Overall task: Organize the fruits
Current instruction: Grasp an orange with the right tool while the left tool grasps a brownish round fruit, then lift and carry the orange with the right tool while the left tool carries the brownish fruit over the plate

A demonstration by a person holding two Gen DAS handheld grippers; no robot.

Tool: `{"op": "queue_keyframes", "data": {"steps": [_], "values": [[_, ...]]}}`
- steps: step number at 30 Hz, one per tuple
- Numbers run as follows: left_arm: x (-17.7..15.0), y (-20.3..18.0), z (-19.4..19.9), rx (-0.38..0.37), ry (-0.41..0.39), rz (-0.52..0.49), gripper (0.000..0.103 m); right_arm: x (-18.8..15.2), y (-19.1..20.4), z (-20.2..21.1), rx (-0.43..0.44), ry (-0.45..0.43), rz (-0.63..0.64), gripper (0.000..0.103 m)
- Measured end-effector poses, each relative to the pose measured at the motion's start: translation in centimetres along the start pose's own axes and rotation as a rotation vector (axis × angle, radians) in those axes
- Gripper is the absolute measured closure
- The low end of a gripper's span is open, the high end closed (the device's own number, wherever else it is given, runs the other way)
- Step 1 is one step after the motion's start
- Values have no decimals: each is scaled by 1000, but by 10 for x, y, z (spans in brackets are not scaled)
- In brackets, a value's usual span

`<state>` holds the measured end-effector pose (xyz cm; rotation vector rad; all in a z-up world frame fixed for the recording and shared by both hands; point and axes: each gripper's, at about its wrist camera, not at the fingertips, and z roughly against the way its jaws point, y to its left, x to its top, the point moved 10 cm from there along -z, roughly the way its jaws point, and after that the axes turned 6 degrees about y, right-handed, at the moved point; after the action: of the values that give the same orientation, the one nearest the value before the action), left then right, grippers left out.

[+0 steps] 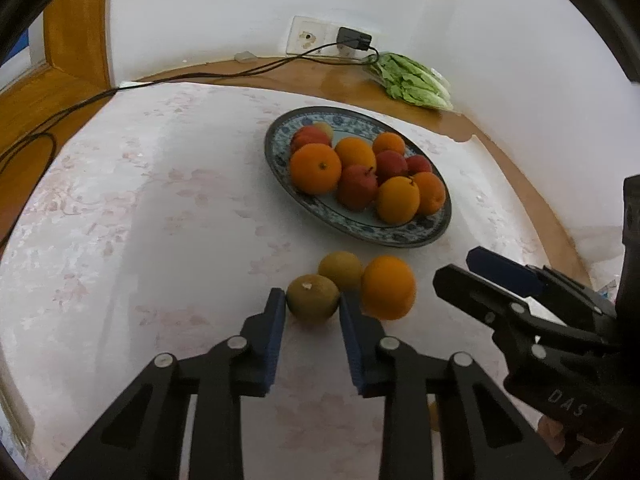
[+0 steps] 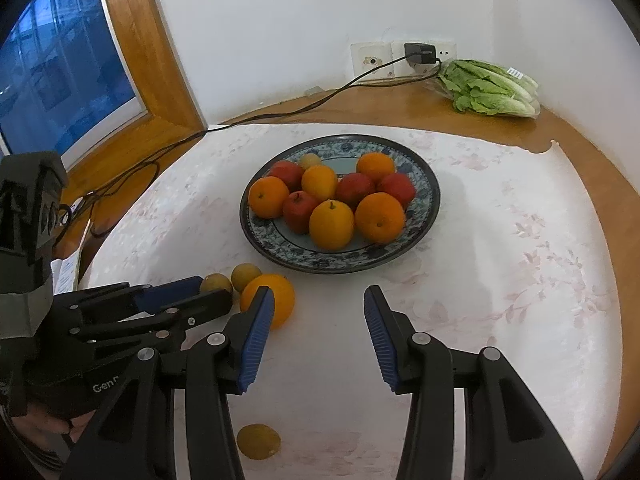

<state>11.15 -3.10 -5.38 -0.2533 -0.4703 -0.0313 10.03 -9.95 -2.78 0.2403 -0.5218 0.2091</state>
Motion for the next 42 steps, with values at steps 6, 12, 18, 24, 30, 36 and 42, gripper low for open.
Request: {"op": "queue_keyframes", "data": {"steps": [6,12,18,24,30,36,42], "values": [[1,13,4,18,-9,34,74,-4,12,-6,25,20,19,55],[1,27,9,15,-18,75,74,-9,26,-14,21,43,54,55],[1,38,12,14,-27,103,74,-12,35,-24,13,70,72,55],[1,42,15,5,-33,105,74,-11,38,-32,-1,86,74,55],[2,43,15,4,-36,109,74,-12,40,-39,-16,99,81,55],[2,43,14,7,-33,105,74,-10,38,-41,-7,96,73,56],[2,41,14,16,-31,105,74,-8,32,-40,13,94,40,66]]}}
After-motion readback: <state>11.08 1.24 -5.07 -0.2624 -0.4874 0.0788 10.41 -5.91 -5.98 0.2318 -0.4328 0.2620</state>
